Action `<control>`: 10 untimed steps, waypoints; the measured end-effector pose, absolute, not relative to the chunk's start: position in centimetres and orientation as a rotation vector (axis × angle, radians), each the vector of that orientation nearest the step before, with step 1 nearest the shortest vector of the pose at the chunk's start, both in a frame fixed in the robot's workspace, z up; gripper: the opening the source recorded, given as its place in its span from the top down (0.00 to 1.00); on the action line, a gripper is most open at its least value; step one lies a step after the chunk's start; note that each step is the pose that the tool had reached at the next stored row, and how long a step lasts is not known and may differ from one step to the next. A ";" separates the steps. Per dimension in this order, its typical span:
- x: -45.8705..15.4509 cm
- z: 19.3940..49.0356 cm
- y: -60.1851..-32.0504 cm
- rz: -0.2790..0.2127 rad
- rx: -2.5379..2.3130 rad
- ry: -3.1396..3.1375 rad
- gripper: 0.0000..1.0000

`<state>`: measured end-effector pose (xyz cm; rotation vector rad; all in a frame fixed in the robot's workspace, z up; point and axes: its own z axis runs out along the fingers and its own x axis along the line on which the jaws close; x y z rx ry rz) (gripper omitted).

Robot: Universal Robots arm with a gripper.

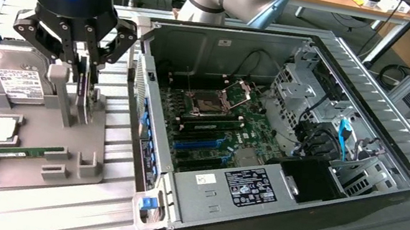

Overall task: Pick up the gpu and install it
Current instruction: 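Pick up the gpu and move the gpu toward the slot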

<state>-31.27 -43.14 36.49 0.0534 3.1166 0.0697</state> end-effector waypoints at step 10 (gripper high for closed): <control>-31.3 36.9 -43.1 0.070 0.053 3.117 0.73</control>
